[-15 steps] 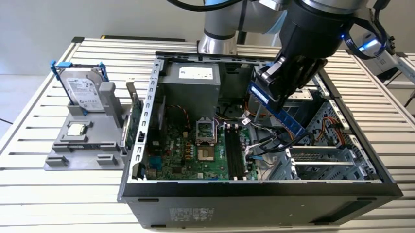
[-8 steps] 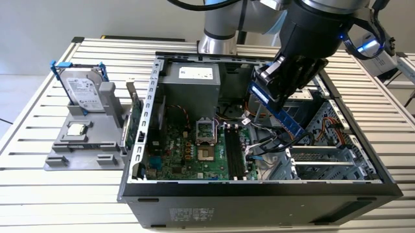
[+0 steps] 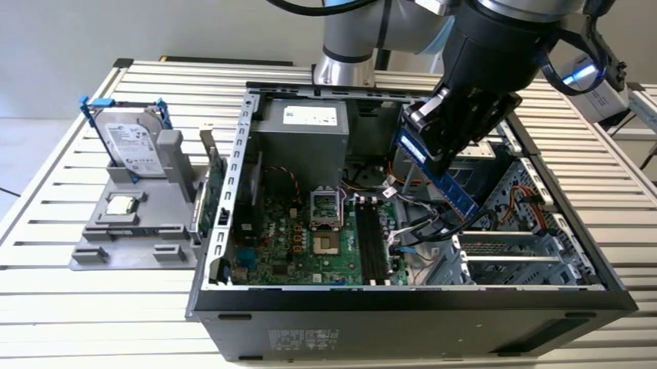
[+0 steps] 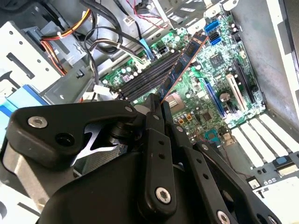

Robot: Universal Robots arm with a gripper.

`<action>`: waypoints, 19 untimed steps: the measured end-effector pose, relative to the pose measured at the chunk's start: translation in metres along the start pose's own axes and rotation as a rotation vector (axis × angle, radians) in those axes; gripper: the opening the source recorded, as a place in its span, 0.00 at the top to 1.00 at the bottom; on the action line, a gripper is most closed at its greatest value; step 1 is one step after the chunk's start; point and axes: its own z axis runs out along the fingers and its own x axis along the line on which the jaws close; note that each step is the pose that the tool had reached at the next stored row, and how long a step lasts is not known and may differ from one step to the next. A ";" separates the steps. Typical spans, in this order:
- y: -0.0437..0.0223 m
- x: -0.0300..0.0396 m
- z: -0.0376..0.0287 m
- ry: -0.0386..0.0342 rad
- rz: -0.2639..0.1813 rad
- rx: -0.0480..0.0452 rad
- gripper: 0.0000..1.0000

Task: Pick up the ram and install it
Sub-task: 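Insert the ram into the slot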

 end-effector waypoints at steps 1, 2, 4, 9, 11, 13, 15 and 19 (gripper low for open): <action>0.0000 0.0000 0.0000 -0.0001 0.007 -0.0001 1.00; 0.0000 0.0000 0.0000 -0.0003 0.014 -0.0002 1.00; 0.0000 0.0000 0.0000 -0.0004 0.027 -0.0002 1.00; 0.0000 0.0001 0.0000 -0.0010 0.060 -0.0006 1.00; 0.0000 0.0000 0.0000 -0.0013 0.072 -0.0007 1.00; 0.0000 0.0000 0.0000 -0.0015 0.083 -0.0008 1.00; 0.0000 0.0000 0.0000 -0.0016 0.092 -0.0009 1.00; 0.0000 0.0000 0.0000 -0.0017 0.098 -0.0010 1.00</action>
